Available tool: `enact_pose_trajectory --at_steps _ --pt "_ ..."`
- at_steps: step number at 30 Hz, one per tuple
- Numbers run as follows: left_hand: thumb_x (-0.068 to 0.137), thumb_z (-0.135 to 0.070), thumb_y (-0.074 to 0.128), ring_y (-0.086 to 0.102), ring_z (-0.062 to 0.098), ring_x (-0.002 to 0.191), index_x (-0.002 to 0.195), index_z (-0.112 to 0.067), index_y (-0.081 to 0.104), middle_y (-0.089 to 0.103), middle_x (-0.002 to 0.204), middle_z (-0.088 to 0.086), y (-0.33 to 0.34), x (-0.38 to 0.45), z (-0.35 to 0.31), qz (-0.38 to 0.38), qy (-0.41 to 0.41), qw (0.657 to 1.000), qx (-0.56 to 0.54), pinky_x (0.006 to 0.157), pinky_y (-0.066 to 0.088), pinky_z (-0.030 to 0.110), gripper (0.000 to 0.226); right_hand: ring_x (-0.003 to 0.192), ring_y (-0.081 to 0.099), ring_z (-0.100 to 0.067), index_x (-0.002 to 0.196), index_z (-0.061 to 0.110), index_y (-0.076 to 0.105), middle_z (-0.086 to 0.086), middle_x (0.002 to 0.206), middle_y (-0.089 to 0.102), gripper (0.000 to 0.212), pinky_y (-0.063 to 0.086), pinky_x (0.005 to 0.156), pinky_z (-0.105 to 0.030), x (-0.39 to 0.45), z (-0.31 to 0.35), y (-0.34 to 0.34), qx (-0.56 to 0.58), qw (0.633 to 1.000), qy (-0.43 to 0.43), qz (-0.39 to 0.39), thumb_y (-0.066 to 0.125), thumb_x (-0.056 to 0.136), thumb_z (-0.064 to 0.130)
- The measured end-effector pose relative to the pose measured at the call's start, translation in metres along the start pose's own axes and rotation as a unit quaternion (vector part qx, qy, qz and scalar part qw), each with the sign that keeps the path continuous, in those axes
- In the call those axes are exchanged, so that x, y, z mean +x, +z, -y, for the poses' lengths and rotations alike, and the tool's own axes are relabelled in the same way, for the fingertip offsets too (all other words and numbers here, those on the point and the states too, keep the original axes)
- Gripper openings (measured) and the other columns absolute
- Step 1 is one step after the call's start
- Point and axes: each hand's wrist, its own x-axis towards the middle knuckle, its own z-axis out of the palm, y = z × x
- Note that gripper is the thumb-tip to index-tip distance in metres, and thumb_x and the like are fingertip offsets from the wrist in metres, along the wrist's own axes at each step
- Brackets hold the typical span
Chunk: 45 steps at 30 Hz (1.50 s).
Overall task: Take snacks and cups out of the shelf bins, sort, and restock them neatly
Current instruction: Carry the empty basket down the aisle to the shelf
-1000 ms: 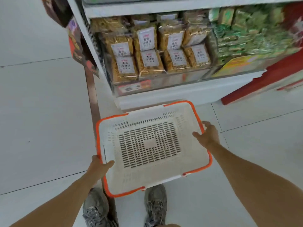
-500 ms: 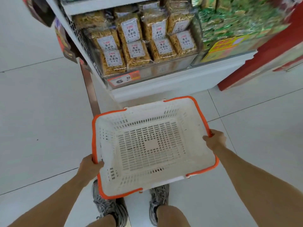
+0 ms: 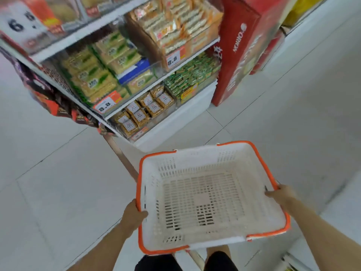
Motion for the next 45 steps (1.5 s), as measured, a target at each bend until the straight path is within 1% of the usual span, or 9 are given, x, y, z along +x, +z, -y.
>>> enact_pose_trajectory --at_steps 2,6,12,18,22,28,33,38,45 --pt "0.074 0.001 0.065 0.069 0.023 0.098 0.118 -0.015 0.06 0.072 0.11 0.005 0.0 -0.014 -0.02 0.025 0.038 0.998 0.031 0.083 0.06 0.044 0.047 0.073 0.062 -0.029 0.099 -0.001 0.072 -0.012 0.082 0.067 0.024 0.054 0.08 -0.044 -0.021 -0.04 -0.024 0.043 0.999 0.013 0.004 0.081 0.077 0.0" --pt "0.072 0.008 0.063 0.068 0.014 0.096 0.114 -0.025 0.062 0.073 0.104 -0.002 0.018 -0.039 -0.091 0.059 0.114 0.984 0.125 0.074 0.058 0.028 0.054 0.081 0.065 -0.029 0.104 0.003 0.069 -0.014 0.095 0.071 0.035 0.053 0.078 -0.04 -0.053 -0.094 -0.066 0.105 0.994 0.025 0.005 0.08 0.073 -0.006" --pt "0.072 0.0 0.071 0.066 0.019 0.097 0.112 -0.021 0.06 0.069 0.104 0.0 0.073 -0.047 -0.223 0.069 0.195 0.946 0.248 0.081 0.056 0.034 0.046 0.094 0.063 -0.03 0.119 0.0 0.067 -0.014 0.104 0.067 0.053 0.052 0.087 -0.04 -0.042 -0.14 -0.131 0.204 0.978 0.041 0.006 0.073 0.069 -0.015" --pt "0.074 0.013 0.073 0.062 0.014 0.081 0.109 -0.008 0.059 0.066 0.094 0.003 0.165 -0.072 -0.363 0.061 0.24 0.933 0.262 0.06 0.048 0.02 0.043 0.099 0.065 -0.035 0.118 -0.003 0.067 -0.021 0.112 0.069 0.048 0.054 0.093 -0.051 0.002 -0.166 -0.22 0.308 0.95 0.05 -0.023 0.07 0.071 -0.015" --pt "0.076 0.012 0.071 0.068 0.034 0.088 0.103 0.004 0.07 0.071 0.101 0.017 0.218 -0.064 -0.443 0.041 0.209 0.958 0.19 0.079 0.058 0.044 0.027 0.094 0.064 -0.038 0.11 0.0 0.065 -0.021 0.108 0.068 0.041 0.052 0.083 -0.046 0.023 -0.157 -0.297 0.395 0.917 0.034 -0.04 0.056 0.078 -0.024" --pt "0.084 0.01 0.066 0.065 0.035 0.094 0.109 -0.001 0.065 0.066 0.106 0.012 0.31 -0.044 -0.561 0.061 0.212 0.963 0.152 0.082 0.053 0.042 0.027 0.104 0.064 -0.042 0.122 -0.001 0.063 -0.021 0.116 0.067 0.05 0.053 0.092 -0.054 0.102 -0.138 -0.412 0.421 0.905 0.028 -0.051 0.057 0.078 -0.023" --pt "0.083 0.011 0.066 0.067 0.041 0.098 0.117 0.007 0.063 0.068 0.112 0.021 0.383 0.0 -0.666 0.058 0.183 0.973 0.127 0.09 0.055 0.055 0.034 0.106 0.062 -0.044 0.121 -0.004 0.062 -0.022 0.117 0.066 0.047 0.05 0.097 -0.057 0.163 -0.102 -0.491 0.436 0.896 0.052 -0.065 0.054 0.08 -0.025" --pt "0.083 0.005 0.065 0.067 0.04 0.097 0.118 0.003 0.064 0.068 0.114 0.018 0.446 0.018 -0.775 0.068 0.206 0.962 0.165 0.088 0.056 0.052 0.035 0.114 0.06 -0.048 0.127 -0.009 0.059 -0.026 0.126 0.063 0.049 0.049 0.098 -0.059 0.216 -0.074 -0.565 0.473 0.874 0.088 -0.076 0.053 0.081 -0.026" --pt "0.087 0.004 0.064 0.065 0.033 0.092 0.121 0.005 0.064 0.068 0.113 0.019 0.56 0.016 -0.922 0.054 0.244 0.952 0.176 0.081 0.051 0.037 0.035 0.103 0.063 -0.041 0.132 -0.005 0.055 -0.021 0.119 0.066 0.051 0.053 0.091 -0.054 0.306 -0.069 -0.669 0.5 0.86 0.09 -0.054 0.055 0.084 -0.023"
